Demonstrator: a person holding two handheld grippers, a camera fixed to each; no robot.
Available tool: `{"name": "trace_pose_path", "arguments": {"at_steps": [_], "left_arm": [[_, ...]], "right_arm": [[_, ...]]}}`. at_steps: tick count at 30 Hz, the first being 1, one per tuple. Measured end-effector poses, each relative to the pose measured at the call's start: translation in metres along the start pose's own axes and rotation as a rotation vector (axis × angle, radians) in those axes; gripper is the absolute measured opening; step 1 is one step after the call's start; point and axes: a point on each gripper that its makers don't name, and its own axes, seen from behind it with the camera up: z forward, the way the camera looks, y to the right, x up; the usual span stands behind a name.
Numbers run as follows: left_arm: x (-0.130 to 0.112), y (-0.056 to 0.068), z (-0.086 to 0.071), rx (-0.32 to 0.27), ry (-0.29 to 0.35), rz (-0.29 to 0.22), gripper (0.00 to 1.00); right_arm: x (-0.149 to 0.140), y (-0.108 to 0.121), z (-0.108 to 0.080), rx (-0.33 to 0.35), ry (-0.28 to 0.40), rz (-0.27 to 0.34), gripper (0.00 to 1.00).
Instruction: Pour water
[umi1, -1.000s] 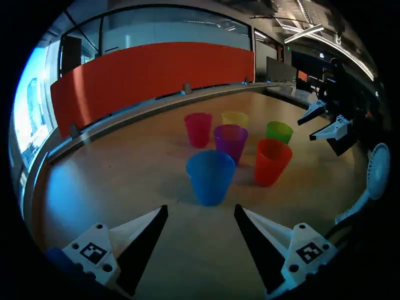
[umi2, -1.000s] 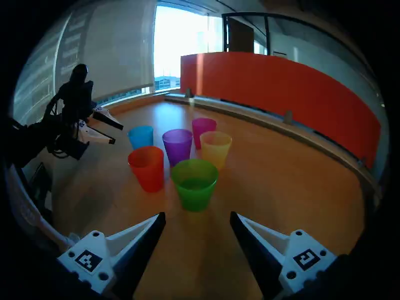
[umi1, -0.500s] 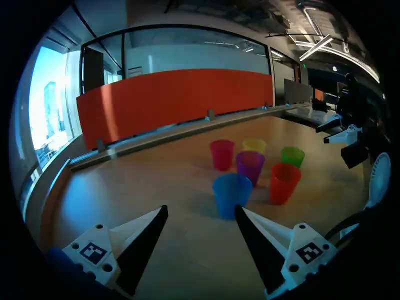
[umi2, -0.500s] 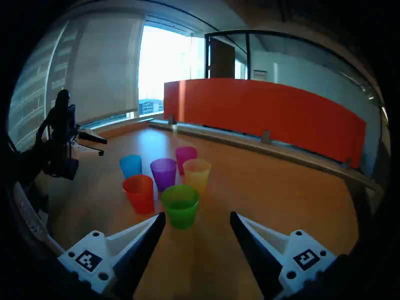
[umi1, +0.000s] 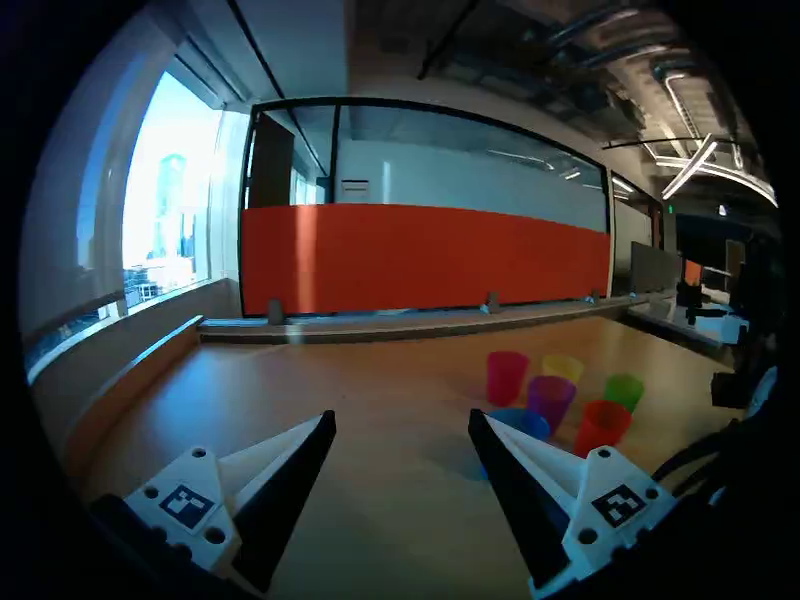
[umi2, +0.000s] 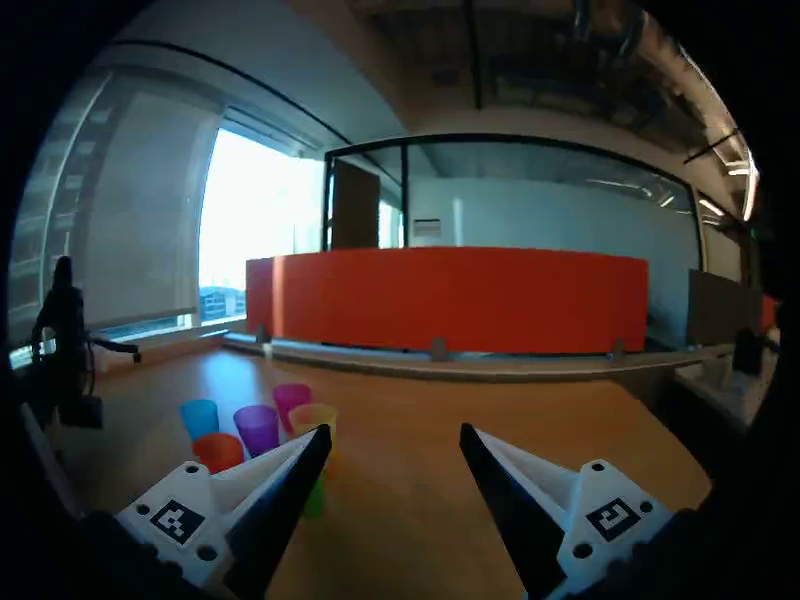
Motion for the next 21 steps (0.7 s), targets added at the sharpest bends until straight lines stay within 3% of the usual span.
{"name": "trace_pose_path", "arguments": {"at_steps": [6, 14, 21], "left_arm": [[0.014, -0.007, -0.008, 0.045, 0.065, -0.037, 0.99], [0.025, -0.013, -0.017, 0.083, 0.113, -0.072, 0.99], [0.042, -0.01, -0.022, 0.095, 0.146, -0.068, 0.99]], "right_arm": [[0.021, 0.021, -0.008, -0.111, 0.099, 0.029, 0.99], [0.029, 0.031, -0.012, -0.171, 0.135, 0.027, 0.99], [0.037, 0.036, -0.012, -0.21, 0.162, 0.032, 0.99]]}}
